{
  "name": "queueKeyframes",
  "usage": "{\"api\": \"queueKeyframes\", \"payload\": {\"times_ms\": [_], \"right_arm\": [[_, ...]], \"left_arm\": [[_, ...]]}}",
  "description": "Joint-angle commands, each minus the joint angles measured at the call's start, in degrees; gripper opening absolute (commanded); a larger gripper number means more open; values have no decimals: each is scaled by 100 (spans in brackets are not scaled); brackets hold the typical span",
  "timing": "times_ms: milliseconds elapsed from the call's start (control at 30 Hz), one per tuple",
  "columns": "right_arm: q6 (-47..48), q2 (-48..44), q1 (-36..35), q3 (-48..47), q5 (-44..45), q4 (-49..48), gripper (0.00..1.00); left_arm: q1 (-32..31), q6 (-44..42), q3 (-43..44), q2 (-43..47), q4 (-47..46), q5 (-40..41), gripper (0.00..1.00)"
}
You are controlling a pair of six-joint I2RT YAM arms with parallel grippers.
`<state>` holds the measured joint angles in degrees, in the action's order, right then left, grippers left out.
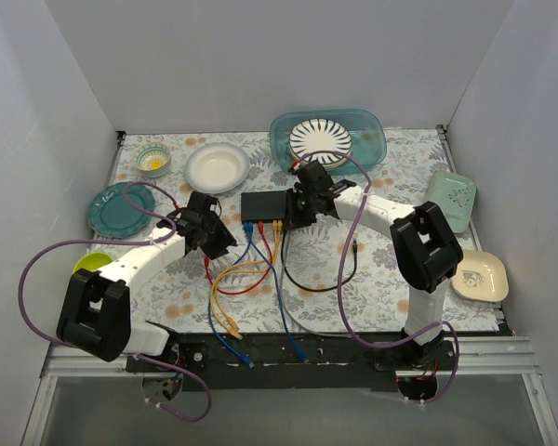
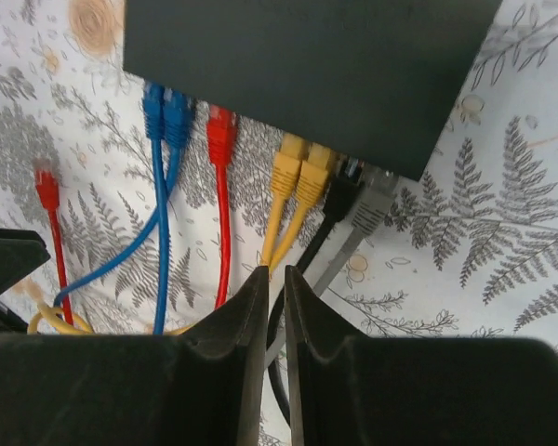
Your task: Pull the plug from the switch port
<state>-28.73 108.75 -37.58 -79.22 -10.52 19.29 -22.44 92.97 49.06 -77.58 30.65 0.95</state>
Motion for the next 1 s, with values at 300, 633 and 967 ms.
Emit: {"api": "queueKeyframes", "payload": {"times_ms": [300, 633, 967], "right_arm": [[-414, -609, -433, 2182, -1145, -1270, 22], [-405, -732, -1304, 2455, -1409, -1296, 23], [-54, -2410, -1058, 2288, 863, -619, 33]], "left_arm": [[-6, 2, -275, -63, -622, -578, 34], [2, -7, -90, 138, -280, -263, 33], [2, -323, 1402, -247, -270, 748, 43]]}}
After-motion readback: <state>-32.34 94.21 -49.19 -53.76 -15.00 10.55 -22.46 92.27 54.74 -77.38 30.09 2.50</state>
